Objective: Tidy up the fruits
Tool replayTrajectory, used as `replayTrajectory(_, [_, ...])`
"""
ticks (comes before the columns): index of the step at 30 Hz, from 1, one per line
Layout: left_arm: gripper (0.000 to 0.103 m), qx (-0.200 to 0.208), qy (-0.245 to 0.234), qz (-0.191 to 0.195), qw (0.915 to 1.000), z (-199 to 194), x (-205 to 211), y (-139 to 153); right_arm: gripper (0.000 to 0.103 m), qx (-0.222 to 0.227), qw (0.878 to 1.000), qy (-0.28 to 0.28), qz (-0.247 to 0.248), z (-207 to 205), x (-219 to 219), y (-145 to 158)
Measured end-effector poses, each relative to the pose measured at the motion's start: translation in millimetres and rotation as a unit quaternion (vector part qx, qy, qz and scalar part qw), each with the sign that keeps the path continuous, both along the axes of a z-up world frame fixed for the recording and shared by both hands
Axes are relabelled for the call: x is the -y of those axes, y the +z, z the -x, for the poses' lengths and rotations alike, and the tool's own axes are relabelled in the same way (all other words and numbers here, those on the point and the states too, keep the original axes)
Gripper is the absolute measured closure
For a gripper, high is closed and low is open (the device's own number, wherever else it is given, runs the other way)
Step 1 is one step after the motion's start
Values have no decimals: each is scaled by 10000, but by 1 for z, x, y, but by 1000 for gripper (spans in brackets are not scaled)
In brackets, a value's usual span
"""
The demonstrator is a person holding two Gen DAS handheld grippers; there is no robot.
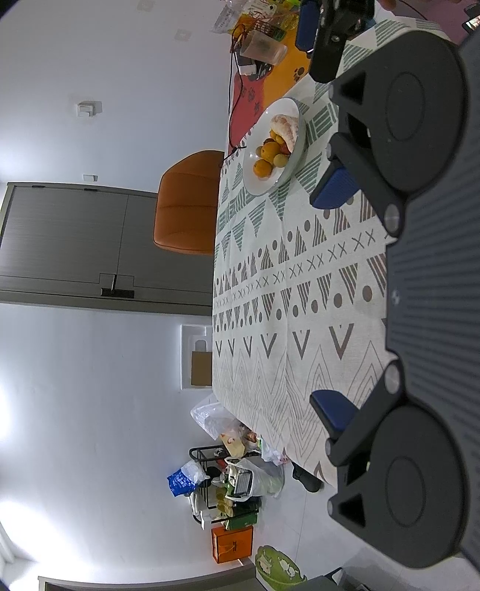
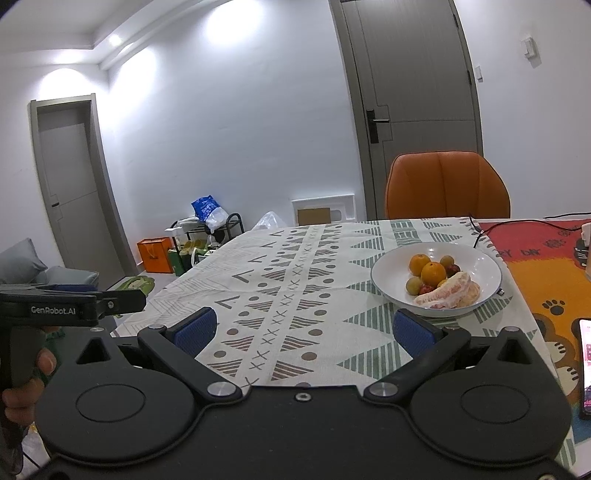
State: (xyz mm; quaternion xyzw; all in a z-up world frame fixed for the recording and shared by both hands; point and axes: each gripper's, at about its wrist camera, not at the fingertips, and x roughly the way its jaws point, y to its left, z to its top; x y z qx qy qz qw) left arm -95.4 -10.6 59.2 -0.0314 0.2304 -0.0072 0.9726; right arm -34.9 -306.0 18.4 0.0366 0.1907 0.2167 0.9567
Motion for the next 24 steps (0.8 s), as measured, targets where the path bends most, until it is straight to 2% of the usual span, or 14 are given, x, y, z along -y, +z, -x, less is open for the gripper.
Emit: replayTrajectory(24, [0, 51, -79, -12, 10000, 0, -1, 0, 0, -24, 9999, -96, -51, -5, 4, -6])
